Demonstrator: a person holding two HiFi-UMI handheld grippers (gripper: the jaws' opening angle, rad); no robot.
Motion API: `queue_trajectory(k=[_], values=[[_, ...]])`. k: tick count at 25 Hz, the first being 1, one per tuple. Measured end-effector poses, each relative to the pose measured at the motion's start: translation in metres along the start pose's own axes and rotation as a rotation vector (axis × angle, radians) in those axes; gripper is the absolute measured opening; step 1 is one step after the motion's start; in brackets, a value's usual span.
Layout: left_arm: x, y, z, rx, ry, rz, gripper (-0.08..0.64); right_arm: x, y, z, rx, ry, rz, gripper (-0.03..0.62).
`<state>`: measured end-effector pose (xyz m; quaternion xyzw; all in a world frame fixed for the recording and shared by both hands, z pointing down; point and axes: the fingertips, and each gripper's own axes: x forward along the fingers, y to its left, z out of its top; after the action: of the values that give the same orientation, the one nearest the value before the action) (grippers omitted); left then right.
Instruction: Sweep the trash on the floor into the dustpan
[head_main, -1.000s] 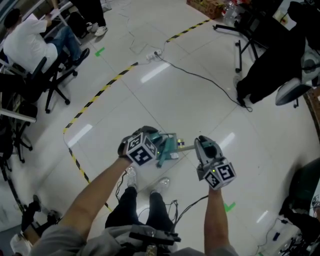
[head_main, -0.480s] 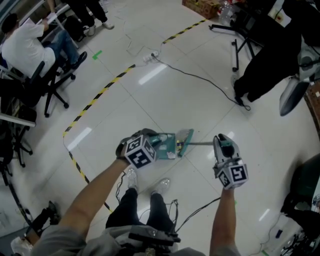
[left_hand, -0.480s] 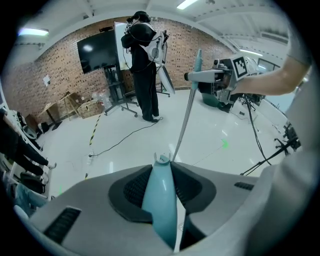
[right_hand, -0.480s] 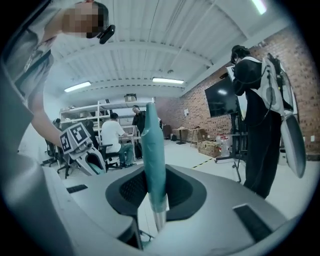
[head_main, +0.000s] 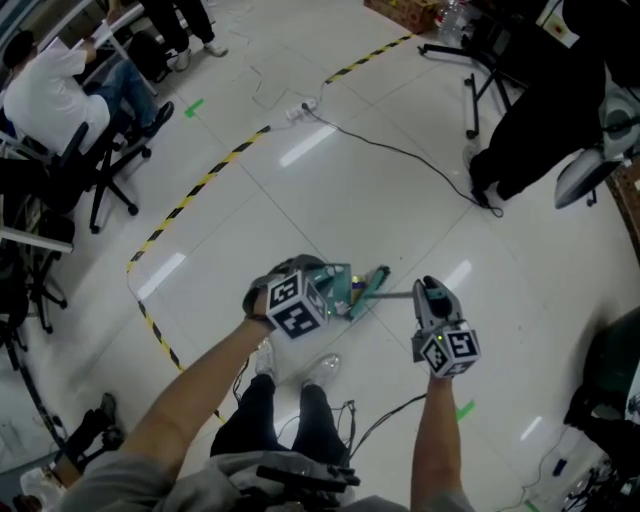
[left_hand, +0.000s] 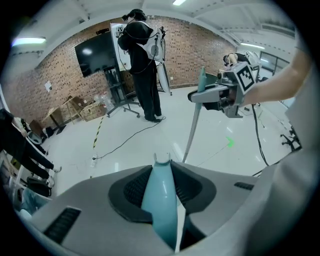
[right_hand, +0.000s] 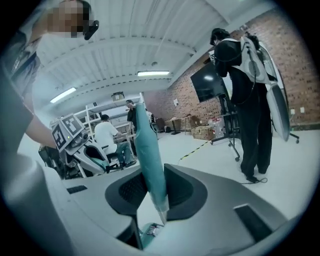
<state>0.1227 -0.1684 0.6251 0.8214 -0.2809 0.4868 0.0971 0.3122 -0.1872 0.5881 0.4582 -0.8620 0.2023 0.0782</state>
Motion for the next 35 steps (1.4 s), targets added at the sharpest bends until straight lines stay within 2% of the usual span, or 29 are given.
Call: queue_trajectory(k=[3, 6, 10, 13, 15, 18, 26, 32, 35], values=[[-0.002, -0.001, 0.004, 0.005, -0.005, 0.001, 0.106, -0.005, 0.008, -0.006, 0.065, -0.018, 0.012, 0.086], [-0.002, -0.001, 0.004, 0.005, -0.007, 0.006, 0.106, -0.007, 0.018, -0.006, 0.082, -0.028, 0.042, 0.087], [-0.001, -0.003, -0.006, 0.000, -0.004, 0.002, 0.106, -0.009, 0.030, -0.003, 0.153, -0.068, 0.078, 0.087], [-0.006, -0.003, -0.015, -0.004, -0.012, -0.001, 0.106, -0.007, 0.054, -0.003, 0.193, -0.081, 0.129, 0.087], [-0.008, -0.002, -0.023, -0.008, -0.018, -0.007, 0.106, -0.006, 0.073, -0.001, 0.163, -0.073, 0.150, 0.087], [-0.014, -0.002, -0.035, -0.018, -0.037, -0.027, 0.106, -0.005, 0.100, 0.011, 0.063, -0.067, 0.147, 0.083], [-0.036, -0.001, -0.061, -0.115, -0.098, -0.021, 0.104, -0.019, 0.150, 0.072, -0.102, -0.125, 0.090, 0.080], [-0.024, 0.002, -0.075, -0.235, -0.134, 0.010, 0.104, -0.027, 0.155, 0.083, -0.140, -0.119, 0.013, 0.074], [-0.018, 0.001, -0.073, -0.244, -0.157, 0.024, 0.104, -0.029, 0.151, 0.084, -0.148, -0.116, -0.008, 0.072]])
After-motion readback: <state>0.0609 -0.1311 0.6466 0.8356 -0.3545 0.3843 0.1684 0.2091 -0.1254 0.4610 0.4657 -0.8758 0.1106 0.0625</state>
